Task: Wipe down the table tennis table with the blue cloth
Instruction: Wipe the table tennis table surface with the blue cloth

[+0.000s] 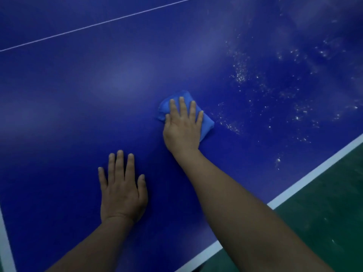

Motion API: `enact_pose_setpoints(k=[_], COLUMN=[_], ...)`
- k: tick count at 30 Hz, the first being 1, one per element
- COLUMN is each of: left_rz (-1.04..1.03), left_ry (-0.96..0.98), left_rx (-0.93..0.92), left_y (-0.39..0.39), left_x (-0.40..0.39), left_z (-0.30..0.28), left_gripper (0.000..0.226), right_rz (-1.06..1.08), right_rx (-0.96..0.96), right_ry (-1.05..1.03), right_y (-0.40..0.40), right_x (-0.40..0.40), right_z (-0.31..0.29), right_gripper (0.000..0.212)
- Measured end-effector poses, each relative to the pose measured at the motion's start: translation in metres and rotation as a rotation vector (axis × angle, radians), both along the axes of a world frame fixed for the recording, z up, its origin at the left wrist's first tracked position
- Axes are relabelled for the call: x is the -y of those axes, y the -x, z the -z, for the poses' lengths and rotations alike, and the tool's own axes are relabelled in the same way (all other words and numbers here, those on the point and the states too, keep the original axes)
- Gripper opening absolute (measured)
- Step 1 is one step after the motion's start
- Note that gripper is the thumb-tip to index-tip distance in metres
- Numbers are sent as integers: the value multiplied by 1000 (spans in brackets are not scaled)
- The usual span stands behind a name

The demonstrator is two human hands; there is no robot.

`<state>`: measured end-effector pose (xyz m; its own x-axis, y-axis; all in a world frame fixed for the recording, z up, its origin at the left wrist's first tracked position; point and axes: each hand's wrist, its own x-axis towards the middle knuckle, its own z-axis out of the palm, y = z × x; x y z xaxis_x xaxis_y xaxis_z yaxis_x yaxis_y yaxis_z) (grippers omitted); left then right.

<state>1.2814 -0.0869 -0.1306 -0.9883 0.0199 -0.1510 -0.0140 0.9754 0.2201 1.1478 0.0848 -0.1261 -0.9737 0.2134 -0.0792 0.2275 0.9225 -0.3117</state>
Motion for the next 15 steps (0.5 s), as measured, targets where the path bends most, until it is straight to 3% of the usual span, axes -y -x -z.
enact_pose_setpoints(k=[8, 12, 15], left_rz=[-9, -11, -13], left_ry=[-5, -5, 5], left_rx=[16, 27, 39], left_y=[1, 1, 2], left_x=[-2, -2, 0], left_z=[-1, 0, 0], left_gripper=[71, 70, 72], right_rz=[644, 648, 386], right_rx=[111, 86, -19], right_ry=[-61, -75, -84], right_y=[-43, -28, -19], right_x=[-176, -132, -58], right_z=[-12, -8, -5], right_gripper=[55, 55, 52])
